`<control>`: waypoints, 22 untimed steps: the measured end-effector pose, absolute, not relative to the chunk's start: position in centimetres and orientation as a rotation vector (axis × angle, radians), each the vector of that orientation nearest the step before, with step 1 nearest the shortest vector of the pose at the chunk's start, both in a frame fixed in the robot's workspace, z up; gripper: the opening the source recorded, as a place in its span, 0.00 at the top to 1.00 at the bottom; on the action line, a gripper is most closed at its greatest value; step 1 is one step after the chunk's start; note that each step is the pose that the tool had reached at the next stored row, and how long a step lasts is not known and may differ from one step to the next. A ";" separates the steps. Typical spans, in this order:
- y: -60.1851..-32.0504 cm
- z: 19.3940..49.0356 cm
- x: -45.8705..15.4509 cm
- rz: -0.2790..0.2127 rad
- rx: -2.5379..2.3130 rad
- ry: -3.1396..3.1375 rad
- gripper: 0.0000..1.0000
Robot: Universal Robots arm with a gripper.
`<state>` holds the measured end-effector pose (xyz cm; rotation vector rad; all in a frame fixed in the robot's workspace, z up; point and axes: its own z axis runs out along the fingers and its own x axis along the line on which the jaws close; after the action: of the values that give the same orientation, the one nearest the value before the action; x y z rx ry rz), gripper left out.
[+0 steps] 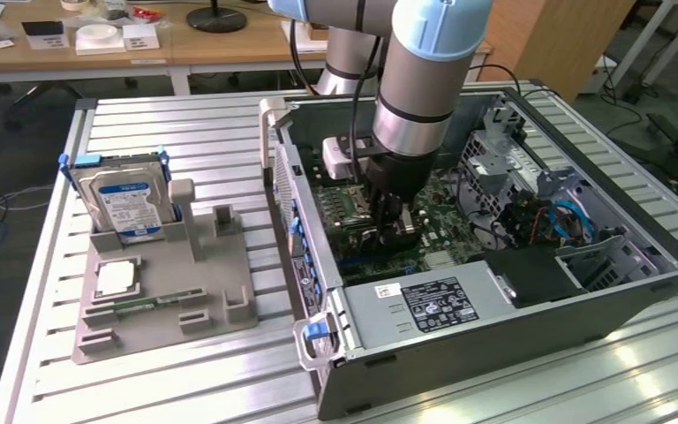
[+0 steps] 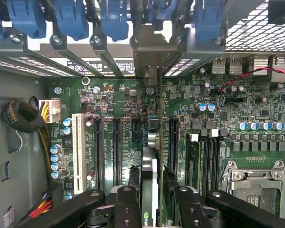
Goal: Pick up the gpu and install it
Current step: 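Insert the gpu into the slot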
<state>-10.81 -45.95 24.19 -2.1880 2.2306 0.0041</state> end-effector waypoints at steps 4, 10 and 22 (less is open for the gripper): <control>-46.0 24.2 -10.8 0.004 -2.188 2.231 0.66; -46.0 24.6 -10.8 0.004 -2.188 2.231 0.66; -45.9 24.6 -10.8 0.010 -2.186 2.228 0.74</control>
<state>-10.80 -45.86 24.61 -2.1856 2.2278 0.0103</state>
